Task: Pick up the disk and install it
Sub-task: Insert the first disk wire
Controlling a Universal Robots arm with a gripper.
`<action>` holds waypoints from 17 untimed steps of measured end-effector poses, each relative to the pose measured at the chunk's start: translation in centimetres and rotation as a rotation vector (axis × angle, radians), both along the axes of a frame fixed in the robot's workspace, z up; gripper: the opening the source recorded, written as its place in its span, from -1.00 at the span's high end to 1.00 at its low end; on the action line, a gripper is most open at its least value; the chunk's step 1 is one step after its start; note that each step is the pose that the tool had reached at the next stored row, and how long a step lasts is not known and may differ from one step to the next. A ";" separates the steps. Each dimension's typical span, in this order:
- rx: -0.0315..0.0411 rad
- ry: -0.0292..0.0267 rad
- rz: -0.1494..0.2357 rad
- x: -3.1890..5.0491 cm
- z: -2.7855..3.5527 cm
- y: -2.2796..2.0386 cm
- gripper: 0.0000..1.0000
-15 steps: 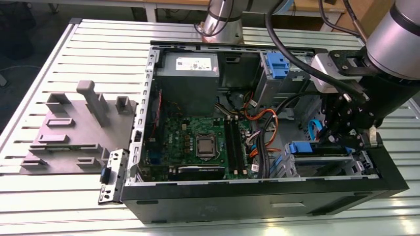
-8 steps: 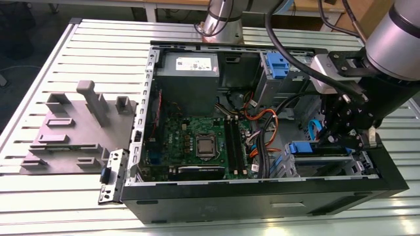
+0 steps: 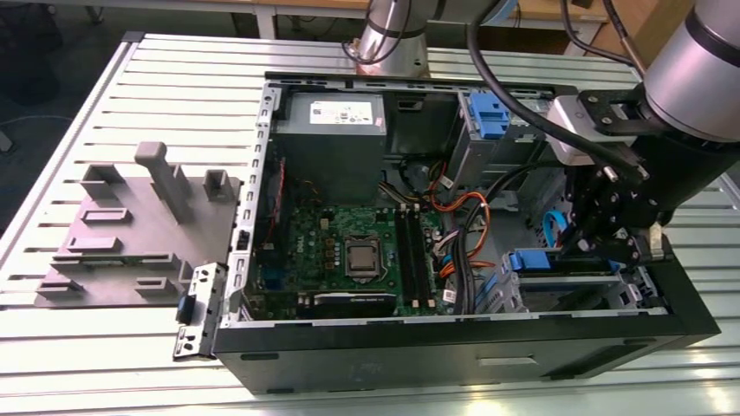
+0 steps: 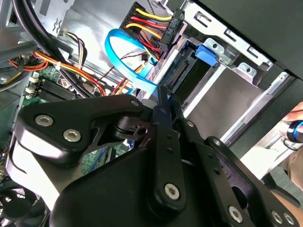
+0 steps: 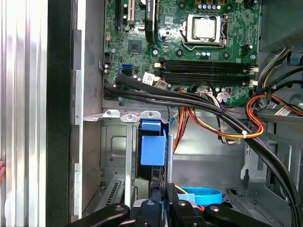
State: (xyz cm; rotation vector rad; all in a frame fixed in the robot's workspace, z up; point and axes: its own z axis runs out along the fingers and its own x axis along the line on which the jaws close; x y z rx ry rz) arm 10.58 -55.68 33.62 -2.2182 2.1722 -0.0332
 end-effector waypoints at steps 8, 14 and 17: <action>-0.0003 0.0003 0.000 0.00 0.18 -0.18 0.68; -0.0002 0.0003 0.000 0.00 -0.09 -0.22 0.68; -0.0006 0.0003 0.000 0.00 -0.22 -0.22 0.68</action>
